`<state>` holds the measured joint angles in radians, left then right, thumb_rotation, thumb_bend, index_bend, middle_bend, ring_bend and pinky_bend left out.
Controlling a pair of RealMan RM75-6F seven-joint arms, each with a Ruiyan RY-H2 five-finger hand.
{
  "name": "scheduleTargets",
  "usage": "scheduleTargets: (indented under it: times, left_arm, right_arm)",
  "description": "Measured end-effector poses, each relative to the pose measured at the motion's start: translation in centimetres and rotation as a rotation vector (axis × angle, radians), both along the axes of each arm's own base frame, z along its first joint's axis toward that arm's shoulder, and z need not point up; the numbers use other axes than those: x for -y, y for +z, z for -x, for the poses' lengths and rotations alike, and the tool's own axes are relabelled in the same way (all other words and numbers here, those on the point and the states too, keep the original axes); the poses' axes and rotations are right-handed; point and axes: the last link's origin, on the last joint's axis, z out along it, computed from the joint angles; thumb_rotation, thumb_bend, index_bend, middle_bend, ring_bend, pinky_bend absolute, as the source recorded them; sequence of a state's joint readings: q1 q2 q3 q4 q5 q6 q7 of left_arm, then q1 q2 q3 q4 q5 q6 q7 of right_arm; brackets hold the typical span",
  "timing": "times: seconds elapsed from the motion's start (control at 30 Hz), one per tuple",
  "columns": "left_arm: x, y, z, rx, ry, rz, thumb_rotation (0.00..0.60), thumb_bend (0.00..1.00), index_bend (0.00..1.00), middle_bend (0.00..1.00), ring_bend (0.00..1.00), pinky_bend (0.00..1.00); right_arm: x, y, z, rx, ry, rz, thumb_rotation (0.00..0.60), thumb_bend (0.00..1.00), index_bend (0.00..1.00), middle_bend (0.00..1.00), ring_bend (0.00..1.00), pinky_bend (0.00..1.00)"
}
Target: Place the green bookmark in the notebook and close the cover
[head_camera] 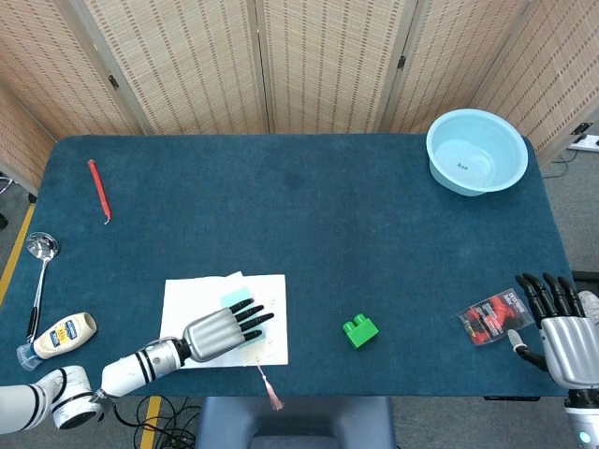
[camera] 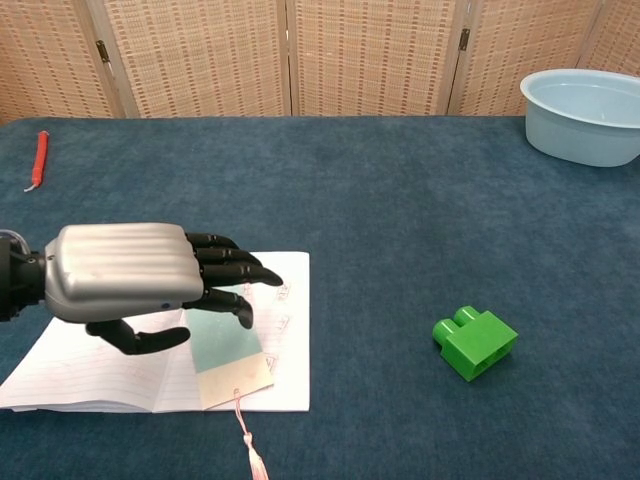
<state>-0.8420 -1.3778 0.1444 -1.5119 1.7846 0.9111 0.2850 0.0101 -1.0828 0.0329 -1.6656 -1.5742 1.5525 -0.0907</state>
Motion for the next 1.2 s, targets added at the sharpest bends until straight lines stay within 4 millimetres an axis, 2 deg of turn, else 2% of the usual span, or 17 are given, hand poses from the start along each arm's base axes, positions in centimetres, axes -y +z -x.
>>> scheduleTargets:
  times: [0.37, 0.63, 0.93, 1.2]
  left_arm:
    - [1.2, -2.3, -1.5, -0.042, -0.026, -0.018, 0.6, 0.59, 0.24, 0.0, 0.0, 0.13]
    - [1.8, -3.4, -1.6, -0.091, -0.039, -0.056, 0.6, 0.59, 0.25, 0.0, 0.0, 0.13]
    - [2.6, -3.9, -1.7, -0.107, -0.026, -0.063, 0.589, 0.59, 0.27, 0.0, 0.0, 0.12]
    - [3.0, -3.5, -1.5, -0.123, -0.027, -0.065, 0.581, 0.59, 0.29, 0.0, 0.0, 0.12]
  right_arm:
    - [-0.1, 0.1, 0.2, 0.0, -0.007, 0.001, 0.6, 0.23, 0.11, 0.12, 0.0, 0.05]
    - [-0.1, 0.1, 0.4, 0.001, -0.01, -0.002, 0.6, 0.23, 0.11, 0.12, 0.0, 0.05]
    - [-0.1, 0.0, 0.5, 0.003, -0.013, -0.003, 0.6, 0.23, 0.11, 0.12, 0.0, 0.05]
    - [-0.1, 0.0, 0.6, 0.004, -0.016, -0.006, 0.6, 0.23, 0.11, 0.12, 0.0, 0.05]
